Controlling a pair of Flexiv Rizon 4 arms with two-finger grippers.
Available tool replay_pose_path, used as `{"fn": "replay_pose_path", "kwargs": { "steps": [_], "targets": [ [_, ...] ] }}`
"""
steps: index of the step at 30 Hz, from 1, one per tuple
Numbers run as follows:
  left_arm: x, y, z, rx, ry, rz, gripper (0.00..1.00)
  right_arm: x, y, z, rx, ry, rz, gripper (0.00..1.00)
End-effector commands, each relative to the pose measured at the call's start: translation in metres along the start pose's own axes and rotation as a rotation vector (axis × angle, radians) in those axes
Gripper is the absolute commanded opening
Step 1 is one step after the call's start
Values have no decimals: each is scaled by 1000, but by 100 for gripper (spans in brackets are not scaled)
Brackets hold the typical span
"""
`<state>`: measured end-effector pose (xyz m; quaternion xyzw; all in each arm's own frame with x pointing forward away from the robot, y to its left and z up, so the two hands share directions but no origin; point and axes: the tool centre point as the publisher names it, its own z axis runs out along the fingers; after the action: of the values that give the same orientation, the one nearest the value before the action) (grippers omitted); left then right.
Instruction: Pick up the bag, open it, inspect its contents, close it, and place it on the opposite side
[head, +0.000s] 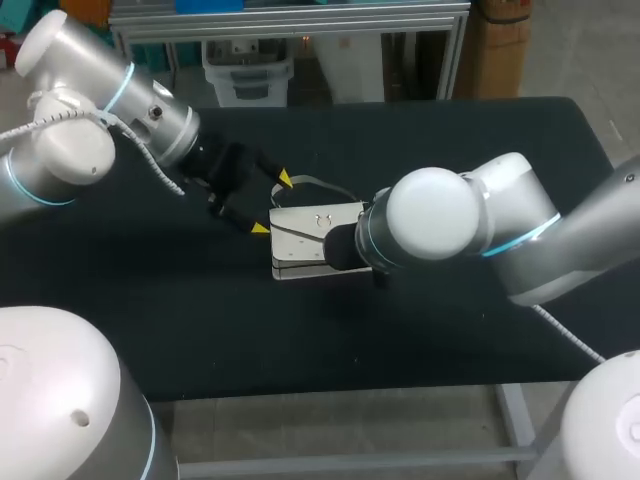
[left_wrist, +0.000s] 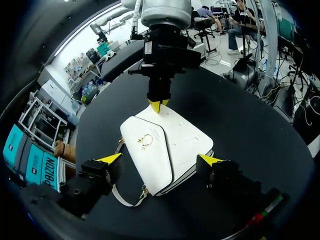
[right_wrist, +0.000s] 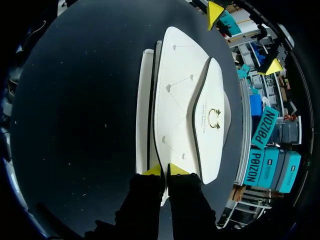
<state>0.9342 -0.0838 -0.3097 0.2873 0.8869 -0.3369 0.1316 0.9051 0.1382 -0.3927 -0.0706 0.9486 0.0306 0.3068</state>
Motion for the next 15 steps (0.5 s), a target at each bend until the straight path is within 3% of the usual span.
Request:
{"fn": "replay_pose_path", "kwargs": {
  "steps": [1,12,15],
  "targets": [
    [5,-6,0,11,-64,-6,100,4,1,4,-1,-4,0,0],
    [5,-6,0,11,-64,-6,100,4,1,4,-1,-4,0,0],
    [3,-14,9,-36,-53,52,100,4,1,4,-1,-4,0,0]
  ]
}}
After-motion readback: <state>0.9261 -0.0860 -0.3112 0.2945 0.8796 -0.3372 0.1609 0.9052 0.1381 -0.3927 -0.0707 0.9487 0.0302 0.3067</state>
